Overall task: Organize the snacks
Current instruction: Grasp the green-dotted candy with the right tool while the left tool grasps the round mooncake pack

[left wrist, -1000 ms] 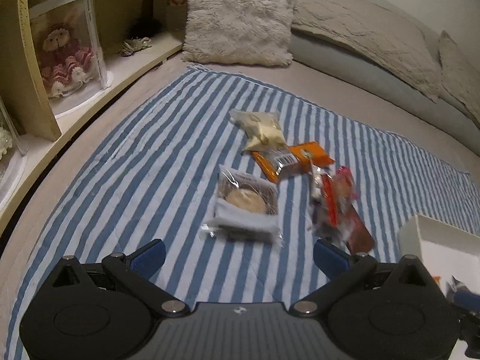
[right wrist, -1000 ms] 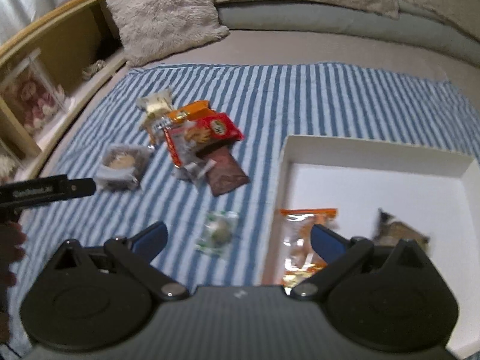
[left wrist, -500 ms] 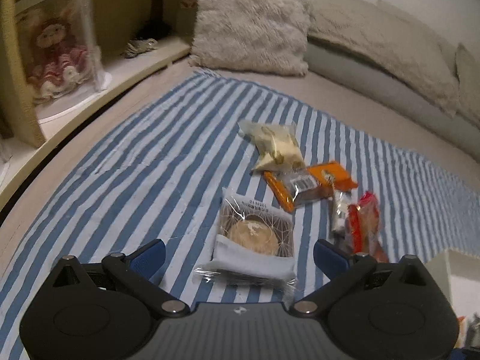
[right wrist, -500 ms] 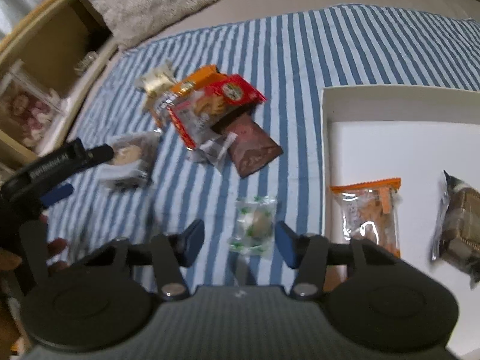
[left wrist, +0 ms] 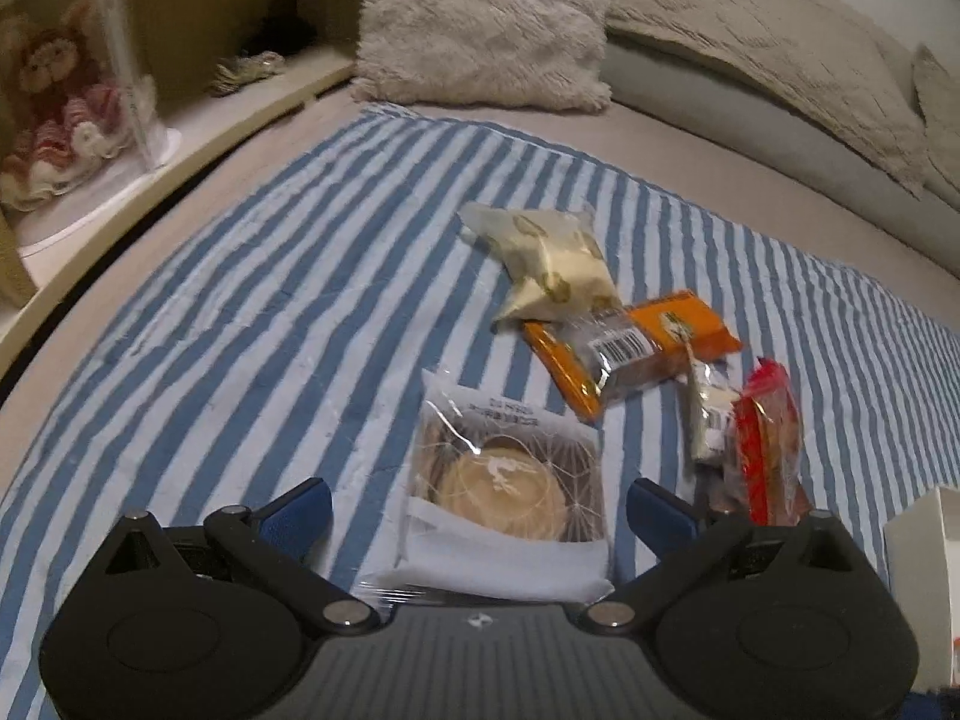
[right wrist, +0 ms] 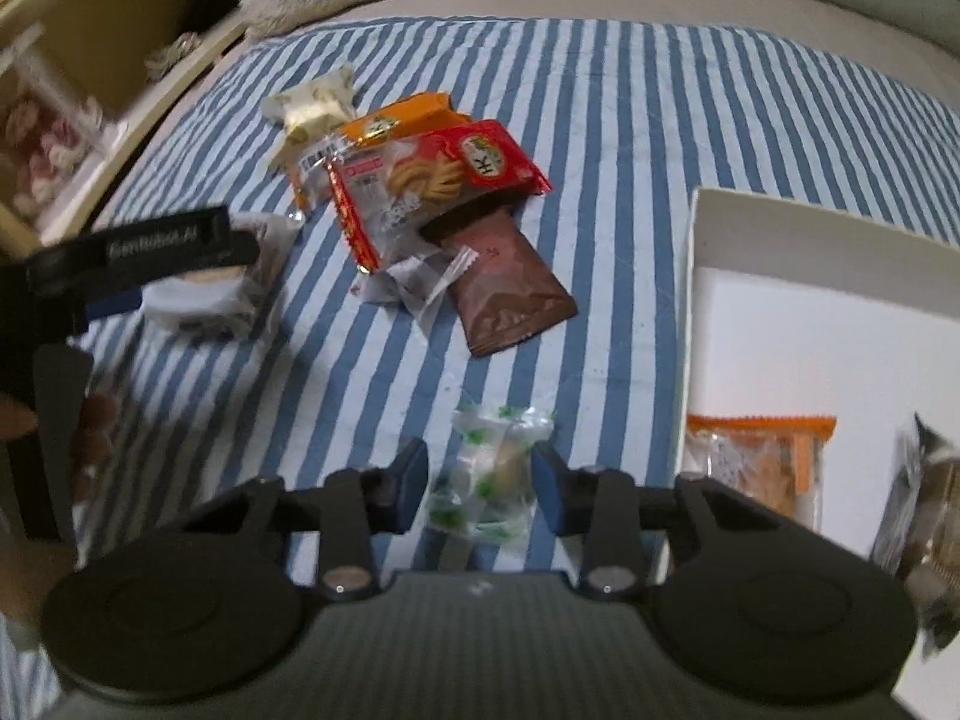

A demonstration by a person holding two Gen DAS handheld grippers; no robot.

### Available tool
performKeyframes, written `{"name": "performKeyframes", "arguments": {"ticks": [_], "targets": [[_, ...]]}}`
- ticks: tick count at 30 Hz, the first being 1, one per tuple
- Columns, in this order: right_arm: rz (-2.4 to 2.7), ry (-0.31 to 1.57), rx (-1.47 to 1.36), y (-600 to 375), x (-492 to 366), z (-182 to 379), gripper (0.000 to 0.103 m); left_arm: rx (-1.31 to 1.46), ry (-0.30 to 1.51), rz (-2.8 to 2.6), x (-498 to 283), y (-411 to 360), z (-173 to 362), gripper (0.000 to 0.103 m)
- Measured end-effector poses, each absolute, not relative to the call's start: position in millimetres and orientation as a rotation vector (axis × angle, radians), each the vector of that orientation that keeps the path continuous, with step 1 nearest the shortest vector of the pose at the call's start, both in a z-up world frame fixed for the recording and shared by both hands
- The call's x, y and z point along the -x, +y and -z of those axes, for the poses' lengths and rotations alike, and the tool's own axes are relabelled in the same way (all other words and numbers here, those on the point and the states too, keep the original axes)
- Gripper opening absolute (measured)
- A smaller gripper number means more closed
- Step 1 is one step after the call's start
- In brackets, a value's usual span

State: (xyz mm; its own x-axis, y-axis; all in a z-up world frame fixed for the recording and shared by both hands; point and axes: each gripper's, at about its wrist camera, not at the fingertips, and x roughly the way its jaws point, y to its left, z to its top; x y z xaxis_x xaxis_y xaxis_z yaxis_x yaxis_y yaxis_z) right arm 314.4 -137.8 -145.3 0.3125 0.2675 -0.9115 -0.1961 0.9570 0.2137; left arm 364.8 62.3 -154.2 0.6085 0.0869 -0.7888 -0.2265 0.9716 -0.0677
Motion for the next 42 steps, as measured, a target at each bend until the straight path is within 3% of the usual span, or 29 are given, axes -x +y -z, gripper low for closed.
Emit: {"name": "performKeyframes", "arguments": {"ticks": [2, 4, 5, 12, 25, 30, 34, 42], "targets": [[-0.309, 1.208, -0.041, -137, -315, 146, 0.043, 0.143, 0.916, -0.155, -366, 59, 156, 0.100], [-0.308, 1.203, -0.017, -136, -315, 146, 0.040, 0.117, 0.941, -0.144, -367, 56, 159, 0.090], [-0.308, 1.198, -0.005, -136, -315, 146, 0.031, 0.106, 0.960, -0.145, -368, 55, 160, 0.083], [-0.361, 1.156, -0.017, -133, -312, 136, 0.031, 0.093, 0.995, -0.129, -364, 53, 157, 0.071], [-0.497, 1.154, 0.045, -125, -288, 120, 0.031, 0.114, 1.137, -0.101, -320, 60, 145, 0.070], [-0.561, 1.184, 0.065, -116, -280, 119, 0.031, 0.135, 1.105, -0.118, -316, 65, 142, 0.082], [-0.559, 1.217, 0.002, -118, -279, 123, 0.032, 0.150, 1.110, -0.124, -322, 66, 142, 0.082], [-0.515, 1.271, -0.051, -119, -277, 136, 0.045, 0.055, 1.148, -0.096, -333, 57, 148, 0.075]]}}
